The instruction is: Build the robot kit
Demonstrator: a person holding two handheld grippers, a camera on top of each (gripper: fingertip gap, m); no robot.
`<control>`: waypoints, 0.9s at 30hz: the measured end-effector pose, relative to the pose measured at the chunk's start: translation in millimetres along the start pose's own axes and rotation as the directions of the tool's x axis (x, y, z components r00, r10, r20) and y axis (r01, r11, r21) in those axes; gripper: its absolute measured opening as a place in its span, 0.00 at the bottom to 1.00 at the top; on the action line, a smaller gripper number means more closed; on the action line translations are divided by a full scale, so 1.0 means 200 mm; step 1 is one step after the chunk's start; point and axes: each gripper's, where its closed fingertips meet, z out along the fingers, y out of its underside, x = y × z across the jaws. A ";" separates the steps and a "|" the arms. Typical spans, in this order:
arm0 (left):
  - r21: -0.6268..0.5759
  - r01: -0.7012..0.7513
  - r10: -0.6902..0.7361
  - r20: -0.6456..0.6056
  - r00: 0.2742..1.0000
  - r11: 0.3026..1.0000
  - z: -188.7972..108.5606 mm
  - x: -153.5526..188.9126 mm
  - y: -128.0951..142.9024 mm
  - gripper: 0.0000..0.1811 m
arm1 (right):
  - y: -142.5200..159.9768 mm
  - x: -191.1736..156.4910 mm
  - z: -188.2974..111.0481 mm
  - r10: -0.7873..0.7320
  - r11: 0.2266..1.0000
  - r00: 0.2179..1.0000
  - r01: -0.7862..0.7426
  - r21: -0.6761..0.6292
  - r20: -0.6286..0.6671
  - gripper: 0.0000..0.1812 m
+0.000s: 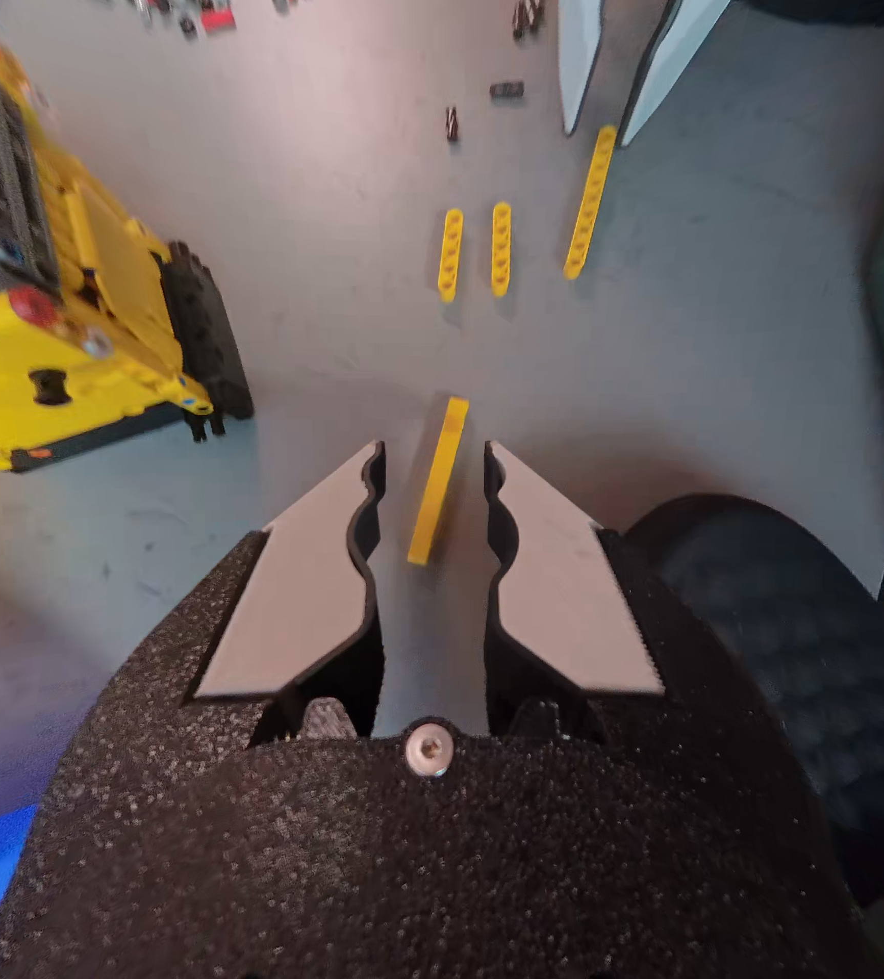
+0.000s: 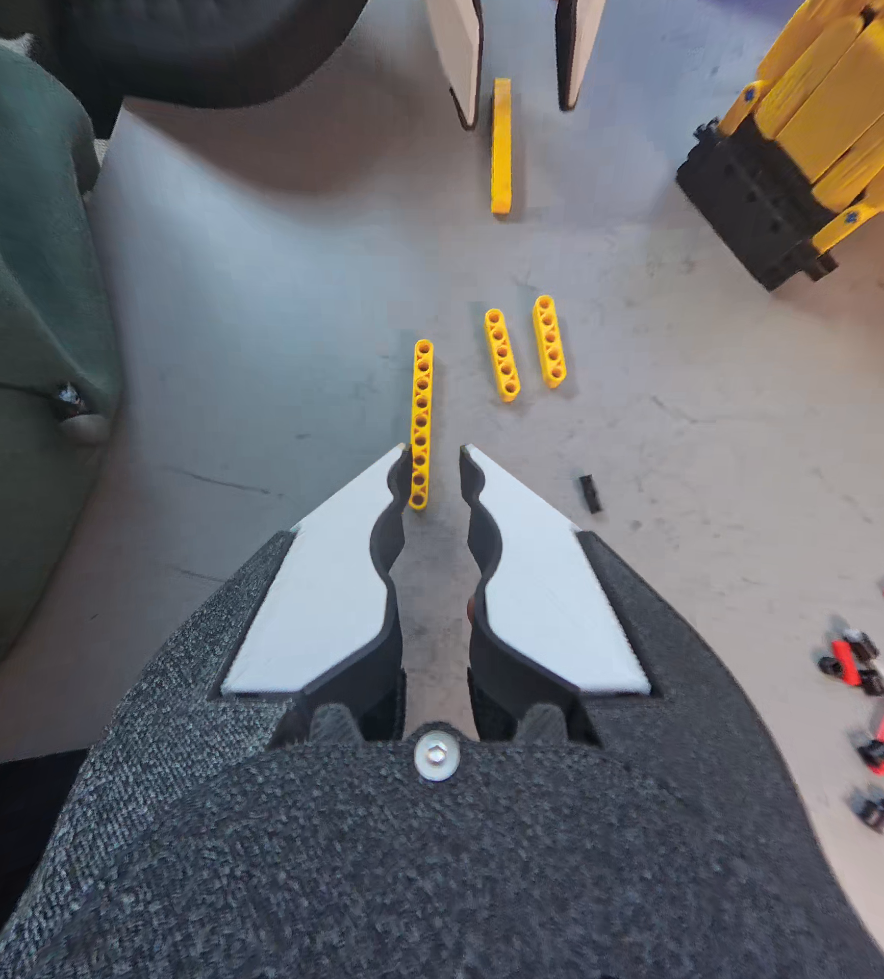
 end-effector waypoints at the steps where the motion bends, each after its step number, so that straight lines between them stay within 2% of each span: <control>1: -0.042 0.021 -0.020 0.005 1.000 0.999 0.00 -0.01 0.06 0.18 | 0.03 -0.01 0.00 0.006 1.000 1.000 -0.006 -0.008 -0.001 0.09; 3: -0.116 0.046 -0.044 0.022 0.999 0.992 0.01 -0.04 0.16 0.15 | 0.07 -0.02 0.01 0.014 1.000 1.000 -0.014 -0.025 -0.011 0.10; 4: -0.100 0.054 -0.055 -0.004 0.998 0.993 0.01 -0.02 0.15 0.04 | 0.08 -0.02 0.02 0.018 0.999 1.000 -0.018 -0.028 -0.015 0.10; 6: -0.087 0.039 -0.042 -0.039 0.998 0.995 0.02 0.00 0.12 0.04 | 0.08 -0.01 0.03 0.016 0.999 1.000 -0.016 -0.031 -0.022 0.09; 7: -0.060 0.032 -0.037 -0.082 0.996 0.998 0.02 0.04 0.07 0.04 | 0.07 -0.01 0.04 0.011 0.999 1.000 -0.012 -0.033 -0.022 0.08; 9: 0.068 0.041 -0.024 -0.232 0.972 0.997 0.00 0.16 -0.09 0.04 | 0.07 0.00 0.05 -0.002 0.999 0.999 0.000 -0.038 -0.036 0.04; 11: 0.136 0.051 0.008 -0.401 0.916 0.989 0.00 0.32 -0.23 0.04 | 0.05 0.00 0.06 -0.012 0.999 0.999 0.010 -0.036 -0.048 0.04; 14: 0.070 0.012 0.026 -0.513 0.858 0.997 0.10 0.47 -0.27 0.04 | 0.01 -0.01 0.09 -0.054 0.998 0.996 0.052 -0.033 -0.067 0.04; 17: -0.015 0.011 -0.017 -0.512 0.859 1.000 0.22 0.48 -0.27 0.04 | 0.01 -0.01 0.08 -0.083 0.996 0.992 0.080 -0.041 -0.093 0.07; 20: -0.048 0.026 -0.046 -0.469 0.882 0.998 0.28 0.45 -0.26 0.06 | 0.01 -0.01 -0.01 -0.063 0.998 0.992 0.064 0.005 -0.110 0.09; 23: -0.036 0.048 -0.058 -0.403 0.913 0.998 0.26 0.39 -0.25 0.10 | -0.03 -0.08 -0.10 -0.065 0.994 0.996 0.070 0.085 -0.062 0.09; 27: 0.012 0.077 -0.070 -0.284 0.956 0.997 0.18 0.31 -0.23 0.10 | -0.05 -0.22 -0.03 -0.143 0.986 0.990 0.143 0.082 -0.011 0.09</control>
